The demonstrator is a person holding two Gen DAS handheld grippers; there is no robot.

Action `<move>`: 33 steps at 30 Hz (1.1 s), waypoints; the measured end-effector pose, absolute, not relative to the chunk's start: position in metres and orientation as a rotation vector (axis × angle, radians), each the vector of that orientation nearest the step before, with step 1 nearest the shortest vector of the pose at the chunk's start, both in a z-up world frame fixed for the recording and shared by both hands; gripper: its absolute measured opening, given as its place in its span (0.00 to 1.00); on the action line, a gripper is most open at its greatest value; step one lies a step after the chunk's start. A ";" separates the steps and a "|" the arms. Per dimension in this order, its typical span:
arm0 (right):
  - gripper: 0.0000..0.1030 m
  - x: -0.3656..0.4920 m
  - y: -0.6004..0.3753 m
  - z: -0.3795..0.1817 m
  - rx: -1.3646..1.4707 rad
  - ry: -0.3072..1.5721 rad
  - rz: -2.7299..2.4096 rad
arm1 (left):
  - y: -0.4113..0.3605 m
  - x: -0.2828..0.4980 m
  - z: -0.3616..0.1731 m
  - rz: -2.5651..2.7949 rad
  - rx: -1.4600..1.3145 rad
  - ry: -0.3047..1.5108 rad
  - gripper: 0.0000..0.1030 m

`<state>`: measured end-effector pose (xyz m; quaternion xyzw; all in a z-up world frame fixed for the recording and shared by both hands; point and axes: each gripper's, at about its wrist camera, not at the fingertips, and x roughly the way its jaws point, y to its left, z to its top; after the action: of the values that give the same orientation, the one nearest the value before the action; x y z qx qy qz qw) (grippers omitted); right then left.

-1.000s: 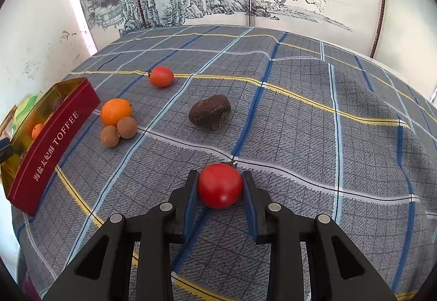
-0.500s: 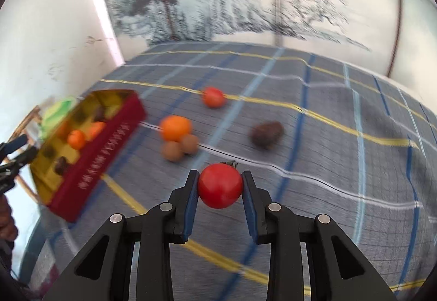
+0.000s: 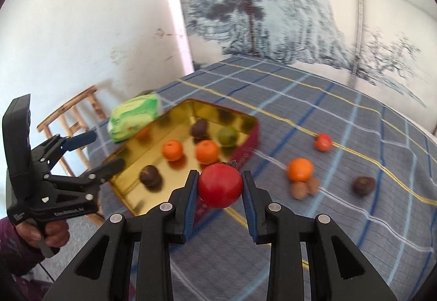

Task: Organize fruits
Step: 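Carry the red tomato into the tin and release it with the right tool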

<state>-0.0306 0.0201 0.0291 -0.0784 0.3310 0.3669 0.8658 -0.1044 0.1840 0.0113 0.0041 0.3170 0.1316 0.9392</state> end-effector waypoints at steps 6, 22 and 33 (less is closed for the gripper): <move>0.31 -0.034 0.059 0.021 -0.197 0.733 0.838 | 0.200 -0.112 0.011 0.304 -0.026 0.637 0.86; 0.31 -0.017 0.128 -0.014 -0.288 0.846 0.887 | 0.206 -0.125 0.011 0.337 -0.013 0.626 0.90; 0.31 0.001 0.147 -0.034 -0.335 0.892 0.848 | 0.205 -0.124 0.010 0.333 -0.012 0.631 0.92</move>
<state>0.0006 0.1473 -0.0335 -0.1563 0.4165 0.3956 0.8035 -0.1235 0.2045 0.0102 -0.0059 0.3089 0.1628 0.9370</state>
